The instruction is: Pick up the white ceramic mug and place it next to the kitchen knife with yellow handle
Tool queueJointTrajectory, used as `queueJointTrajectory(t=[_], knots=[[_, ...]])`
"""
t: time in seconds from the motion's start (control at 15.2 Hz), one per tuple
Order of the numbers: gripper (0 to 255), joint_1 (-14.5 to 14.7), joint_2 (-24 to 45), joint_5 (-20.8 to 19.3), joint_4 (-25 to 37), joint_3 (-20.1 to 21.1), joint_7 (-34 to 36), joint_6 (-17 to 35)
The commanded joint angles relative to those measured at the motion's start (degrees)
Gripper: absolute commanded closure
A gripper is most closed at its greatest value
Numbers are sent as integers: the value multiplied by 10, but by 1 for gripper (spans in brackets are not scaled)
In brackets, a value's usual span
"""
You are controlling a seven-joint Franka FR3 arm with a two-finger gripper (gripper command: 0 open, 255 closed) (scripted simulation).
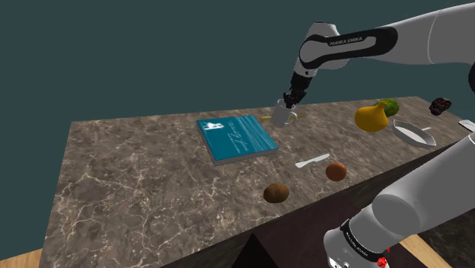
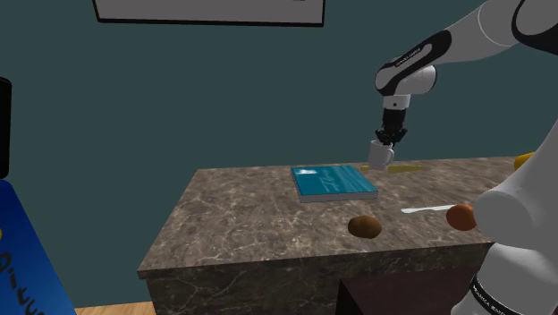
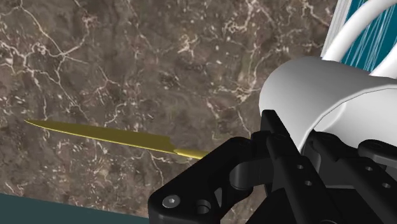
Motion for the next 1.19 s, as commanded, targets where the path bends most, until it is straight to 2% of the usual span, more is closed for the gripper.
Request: queueJointTrajectory(t=[0.0, 0.79, 1.12], knots=[[255, 0, 5, 0, -10, 0, 1, 16], [255, 1, 48, -1, -61, 0, 2, 109], [255, 1, 48, -1, -61, 0, 2, 109]])
